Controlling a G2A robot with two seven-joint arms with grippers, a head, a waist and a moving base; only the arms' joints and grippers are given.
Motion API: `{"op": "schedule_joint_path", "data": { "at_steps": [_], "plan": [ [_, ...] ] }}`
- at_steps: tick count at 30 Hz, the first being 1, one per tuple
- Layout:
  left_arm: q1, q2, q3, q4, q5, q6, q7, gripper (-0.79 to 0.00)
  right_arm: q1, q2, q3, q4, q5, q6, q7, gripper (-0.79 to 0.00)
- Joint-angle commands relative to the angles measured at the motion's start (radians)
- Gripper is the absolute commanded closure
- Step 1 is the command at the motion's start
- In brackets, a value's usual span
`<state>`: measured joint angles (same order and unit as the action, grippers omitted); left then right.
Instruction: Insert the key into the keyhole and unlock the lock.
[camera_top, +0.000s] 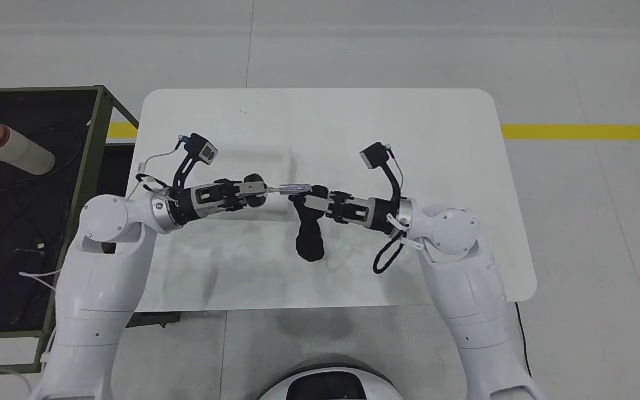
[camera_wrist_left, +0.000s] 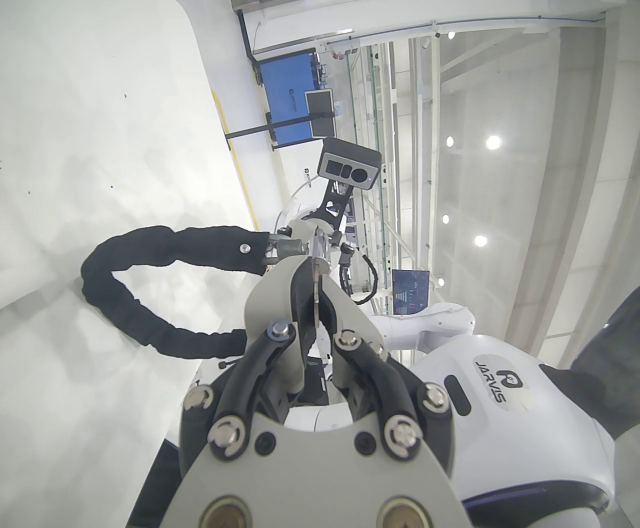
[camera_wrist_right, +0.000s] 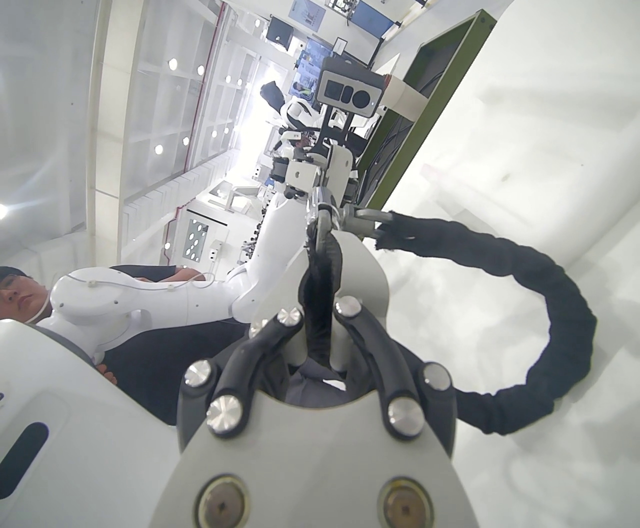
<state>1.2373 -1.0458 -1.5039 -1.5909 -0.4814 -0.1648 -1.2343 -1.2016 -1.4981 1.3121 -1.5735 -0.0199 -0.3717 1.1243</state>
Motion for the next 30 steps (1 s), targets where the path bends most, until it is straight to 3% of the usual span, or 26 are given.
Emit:
{"op": "schedule_joint_path", "data": {
  "at_steps": [1, 21, 26, 30],
  "plan": [
    [0.004, -0.001, 0.003, -0.005, 0.007, -0.002, 0.009, 0.0, 0.002, 0.003, -0.005, 0.001, 0.001, -0.002, -0.003, 0.0],
    [0.005, -0.001, 0.008, -0.018, 0.026, 0.009, 0.001, 0.0, 0.005, 0.014, -0.016, 0.0, 0.004, 0.008, -0.033, 0.0],
    [0.095, 0.0, -0.028, -0.158, 0.176, -0.178, 0.127, 0.0, -0.059, 0.024, 0.003, -0.081, -0.005, 0.027, -0.085, 0.0],
    [0.141, -0.002, -0.046, -0.222, 0.403, -0.361, 0.284, 0.0, -0.062, 0.032, 0.017, -0.094, 0.009, 0.035, -0.094, 0.0]
  ]
}}
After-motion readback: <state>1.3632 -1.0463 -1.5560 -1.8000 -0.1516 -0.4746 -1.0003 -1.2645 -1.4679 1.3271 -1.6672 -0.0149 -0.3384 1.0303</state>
